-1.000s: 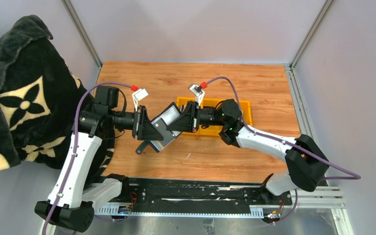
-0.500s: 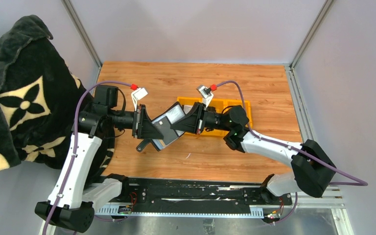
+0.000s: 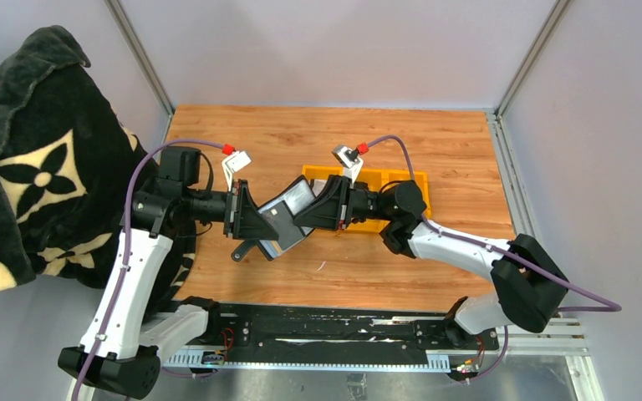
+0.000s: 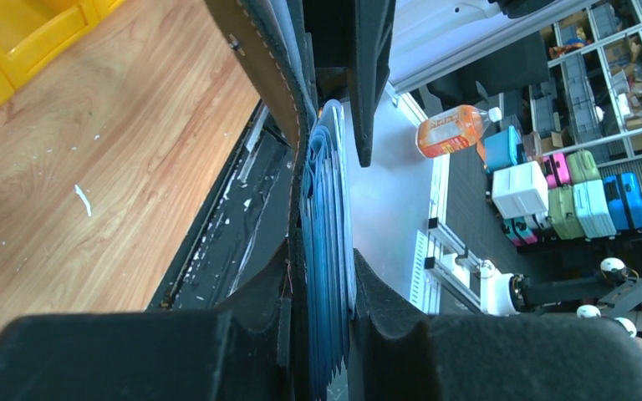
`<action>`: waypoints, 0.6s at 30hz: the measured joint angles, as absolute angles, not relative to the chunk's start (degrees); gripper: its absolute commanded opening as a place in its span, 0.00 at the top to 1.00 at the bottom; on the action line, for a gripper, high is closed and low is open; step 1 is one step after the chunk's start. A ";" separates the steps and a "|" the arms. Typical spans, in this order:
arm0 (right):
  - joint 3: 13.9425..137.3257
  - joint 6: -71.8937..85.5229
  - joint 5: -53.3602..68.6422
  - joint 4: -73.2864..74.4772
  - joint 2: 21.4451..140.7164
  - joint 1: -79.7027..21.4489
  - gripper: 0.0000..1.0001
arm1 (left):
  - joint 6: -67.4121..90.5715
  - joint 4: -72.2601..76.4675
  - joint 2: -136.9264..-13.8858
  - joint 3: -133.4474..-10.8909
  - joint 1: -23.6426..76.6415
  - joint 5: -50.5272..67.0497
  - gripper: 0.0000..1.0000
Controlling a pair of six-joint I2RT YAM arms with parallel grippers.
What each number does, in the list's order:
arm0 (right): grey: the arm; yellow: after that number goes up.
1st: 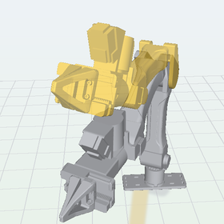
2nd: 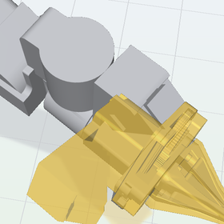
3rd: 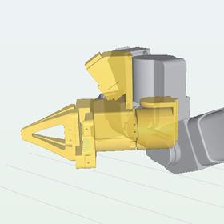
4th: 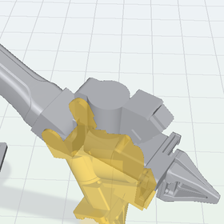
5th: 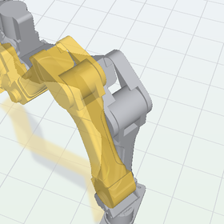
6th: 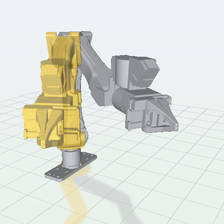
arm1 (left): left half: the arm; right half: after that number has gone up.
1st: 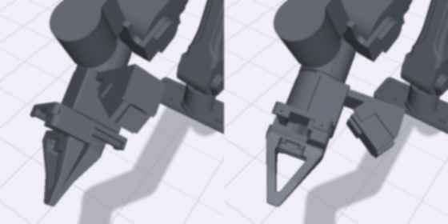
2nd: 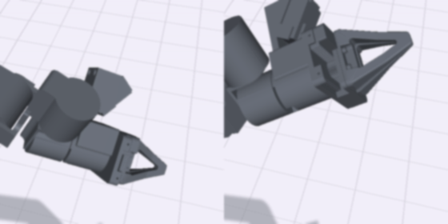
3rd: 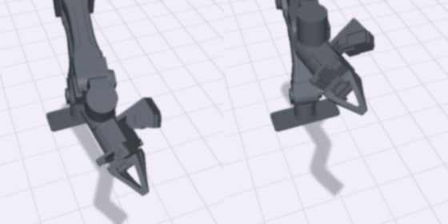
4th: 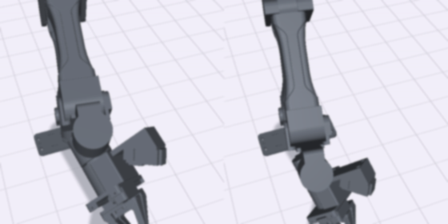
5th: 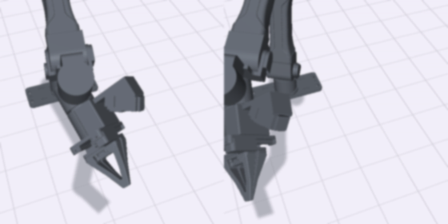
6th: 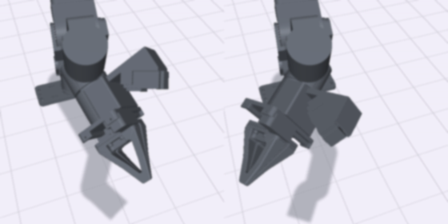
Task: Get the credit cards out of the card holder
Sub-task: Remove the credit card from the card holder.
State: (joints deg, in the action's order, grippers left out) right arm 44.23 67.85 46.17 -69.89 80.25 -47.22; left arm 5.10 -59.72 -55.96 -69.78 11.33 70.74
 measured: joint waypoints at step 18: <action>47.35 67.24 50.96 -66.41 80.20 -46.13 1.00 | 5.10 -59.27 -54.85 -70.41 11.38 71.44 0.82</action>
State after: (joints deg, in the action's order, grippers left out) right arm 47.35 67.24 50.96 -66.41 80.20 -46.13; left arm 5.10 -59.27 -54.85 -70.41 11.38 71.44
